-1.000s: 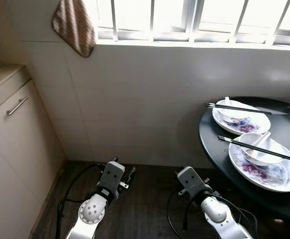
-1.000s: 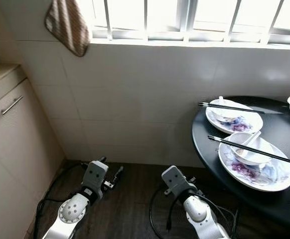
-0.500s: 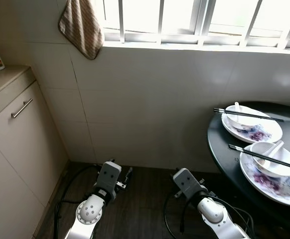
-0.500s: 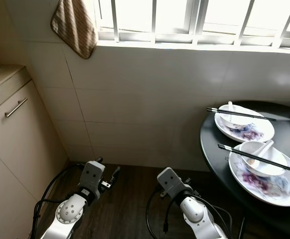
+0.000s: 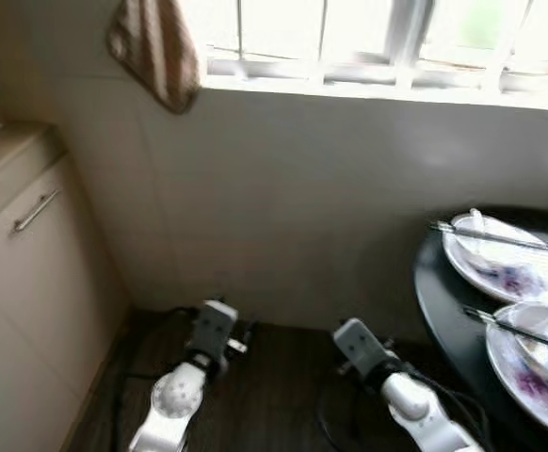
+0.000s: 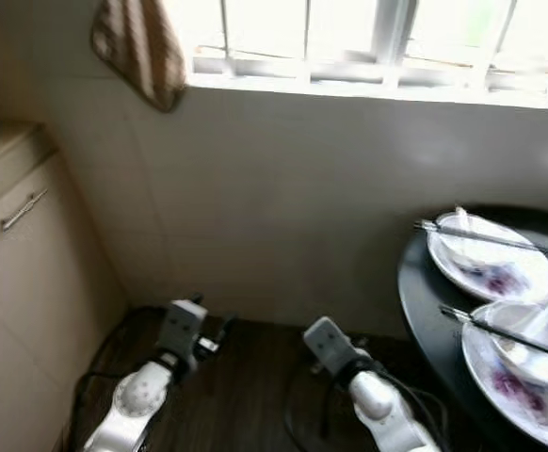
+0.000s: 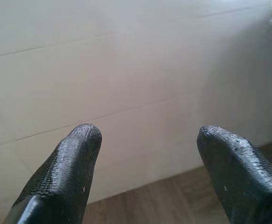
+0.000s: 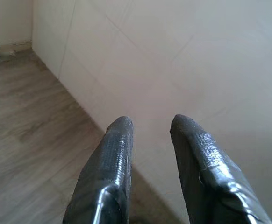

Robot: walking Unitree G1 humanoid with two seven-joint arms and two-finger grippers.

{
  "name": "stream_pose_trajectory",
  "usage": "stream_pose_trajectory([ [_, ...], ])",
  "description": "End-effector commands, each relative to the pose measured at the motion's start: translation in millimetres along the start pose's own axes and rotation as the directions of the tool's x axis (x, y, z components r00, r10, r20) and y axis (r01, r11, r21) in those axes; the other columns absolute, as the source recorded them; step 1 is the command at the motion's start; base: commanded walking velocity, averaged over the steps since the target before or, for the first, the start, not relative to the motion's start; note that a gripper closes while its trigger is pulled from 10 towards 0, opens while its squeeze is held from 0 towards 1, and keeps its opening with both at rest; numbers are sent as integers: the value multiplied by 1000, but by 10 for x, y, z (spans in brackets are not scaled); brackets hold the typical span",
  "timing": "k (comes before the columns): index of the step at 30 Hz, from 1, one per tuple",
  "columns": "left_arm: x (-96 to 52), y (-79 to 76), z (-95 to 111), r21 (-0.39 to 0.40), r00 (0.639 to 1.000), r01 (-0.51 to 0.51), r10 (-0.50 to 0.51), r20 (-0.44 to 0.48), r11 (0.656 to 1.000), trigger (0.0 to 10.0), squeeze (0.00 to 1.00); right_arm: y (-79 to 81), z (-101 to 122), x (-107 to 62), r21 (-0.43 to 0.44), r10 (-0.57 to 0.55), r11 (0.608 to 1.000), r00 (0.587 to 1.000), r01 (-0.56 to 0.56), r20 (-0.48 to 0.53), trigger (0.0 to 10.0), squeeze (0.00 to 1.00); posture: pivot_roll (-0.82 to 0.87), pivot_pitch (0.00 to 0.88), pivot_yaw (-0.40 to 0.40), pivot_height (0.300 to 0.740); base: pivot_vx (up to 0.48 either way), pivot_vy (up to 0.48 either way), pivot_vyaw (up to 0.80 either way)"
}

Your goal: Kitchen organization

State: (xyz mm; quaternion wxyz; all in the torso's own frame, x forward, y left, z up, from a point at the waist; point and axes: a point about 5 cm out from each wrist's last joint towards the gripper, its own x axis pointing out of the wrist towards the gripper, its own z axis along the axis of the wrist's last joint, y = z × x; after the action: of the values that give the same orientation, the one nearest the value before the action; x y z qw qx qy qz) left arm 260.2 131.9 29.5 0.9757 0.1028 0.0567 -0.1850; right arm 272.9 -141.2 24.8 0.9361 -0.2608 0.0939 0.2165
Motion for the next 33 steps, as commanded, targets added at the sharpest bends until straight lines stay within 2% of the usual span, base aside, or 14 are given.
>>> stream_pose_trajectory([
  [1, -3, 58, -11, 5, 1000, -16, 16, -12, 1000, 10000, 0, 57, 50, 19, 0, 16, 1000, 1000, -16, 22, 10000, 0, -32, 0, -26, 740, 315, 0, 0],
  [7, 4, 60, -8, 5, 1000, -14, 14, -10, 1000, 10000, 0, 50, 50, 27, -4, 12, 1000, 1000, -12, 22, 10000, 0, -34, 0, -25, 740, 315, 0, 0],
  [10, 9, 60, -5, 5, 1000, -13, 13, -10, 1000, 10000, 0, 34, 61, 29, -40, -2, 999, 1000, 3, 28, 10000, 0, -34, 0, -25, 740, 315, 0, 0],
  [12, 8, 59, -1, 1, 1000, -9, 9, -2, 1000, 10000, 0, -1, 80, 43, -151, -69, 986, 997, 71, 18, 10000, 0, -34, 0, -25, 740, 129, 0, 0],
  [18, 7, 58, 11, -18, 1000, -6, 7, 12, 1000, 10000, 0, -73, 81, 70, -234, -171, 958, 985, 166, -2, 10000, 0, -34, 0, -25, 740, 0, 0, 0],
  [20, 4, 60, 15, -22, 1000, -8, 8, 17, 1000, 10000, 0, -97, 94, 71, -288, -198, 939, 980, 190, 1, 10000, 0, -34, 0, -25, 740, 0, 0, 0],
  [24, 3, 59, 14, -34, 1000, -6, 7, 18, 999, 10000, 0, -85, 84, 71, -257, -189, 949, 982, 183, -1, 10000, 0, -33, 0, -27, 740, 0, 0, 0],
  [26, 3, 59, 13, -39, 1000, -2, 3, 19, 999, 10000, 0, -79, 75, 71, -215, -186, 960, 982, 180, -9, 10000, 0, -33, 0, -27, 740, 0, 388, 0],
  [30, 4, 60, 9, -40, 1000, -1, 1, 16, 999, 10000, 0, -77, 84, 67, -195, -183, 964, 983, 179, -3, 10000, 0, -35, 0, -27, 740, 0, 480, -722],
  [33, 5, 57, 12, -45, 1000, -1, 2, 20, 999, 10000, 0, -59, 110, 65, -220, -160, 962, 987, 161, 22, 10000, 0, -35, 0, -29, 740, 0, 480, -800],
])
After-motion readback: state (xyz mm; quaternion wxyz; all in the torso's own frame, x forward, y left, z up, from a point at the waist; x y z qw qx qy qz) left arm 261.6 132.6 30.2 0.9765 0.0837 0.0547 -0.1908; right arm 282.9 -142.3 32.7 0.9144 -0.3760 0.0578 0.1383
